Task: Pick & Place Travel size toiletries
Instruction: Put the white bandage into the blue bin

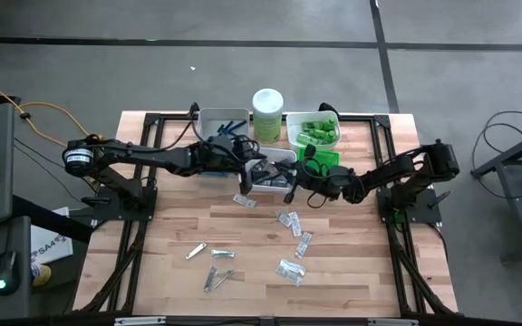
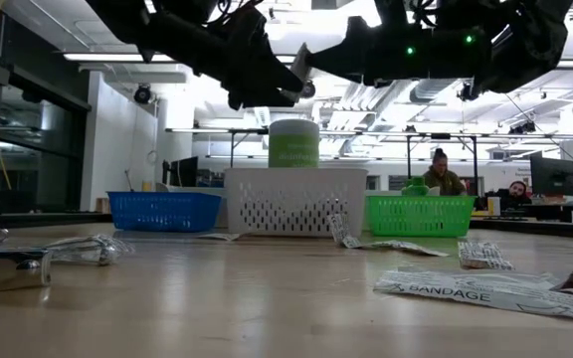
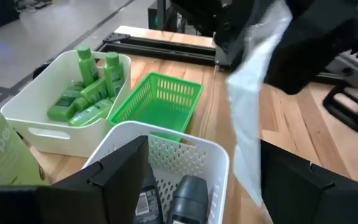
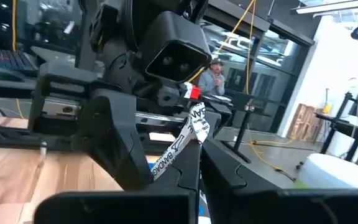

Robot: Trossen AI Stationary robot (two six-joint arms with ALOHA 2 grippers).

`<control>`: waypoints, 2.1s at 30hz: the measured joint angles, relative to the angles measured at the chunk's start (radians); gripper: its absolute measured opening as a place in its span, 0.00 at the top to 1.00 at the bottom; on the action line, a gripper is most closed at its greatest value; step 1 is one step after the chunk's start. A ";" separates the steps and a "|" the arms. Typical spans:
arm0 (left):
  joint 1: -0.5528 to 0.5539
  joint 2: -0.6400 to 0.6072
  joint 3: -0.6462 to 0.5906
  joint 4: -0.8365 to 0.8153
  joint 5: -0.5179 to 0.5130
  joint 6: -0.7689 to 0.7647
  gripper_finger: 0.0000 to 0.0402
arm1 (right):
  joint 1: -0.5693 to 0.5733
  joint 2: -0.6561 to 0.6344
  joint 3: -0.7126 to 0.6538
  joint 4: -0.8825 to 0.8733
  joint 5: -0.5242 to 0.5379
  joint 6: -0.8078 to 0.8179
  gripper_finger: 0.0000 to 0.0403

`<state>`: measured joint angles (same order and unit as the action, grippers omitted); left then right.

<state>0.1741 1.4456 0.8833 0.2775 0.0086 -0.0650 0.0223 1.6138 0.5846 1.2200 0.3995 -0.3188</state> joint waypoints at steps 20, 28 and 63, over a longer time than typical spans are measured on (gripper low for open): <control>0.002 0.000 0.000 0.010 0.003 -0.072 0.98 | -0.019 0.000 0.000 -0.003 -0.033 -0.002 1.00; 0.002 0.000 0.000 -0.035 0.000 -0.068 0.99 | -0.018 -0.025 0.000 -0.089 -0.024 0.070 0.94; 0.219 -0.082 0.000 -0.936 -0.294 0.167 0.86 | 0.018 -0.328 0.000 -0.657 0.043 0.256 0.42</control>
<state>0.3928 1.3632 0.8831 -0.6582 -0.2852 0.1017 0.0400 1.2854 0.5842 0.5634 0.4427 -0.0625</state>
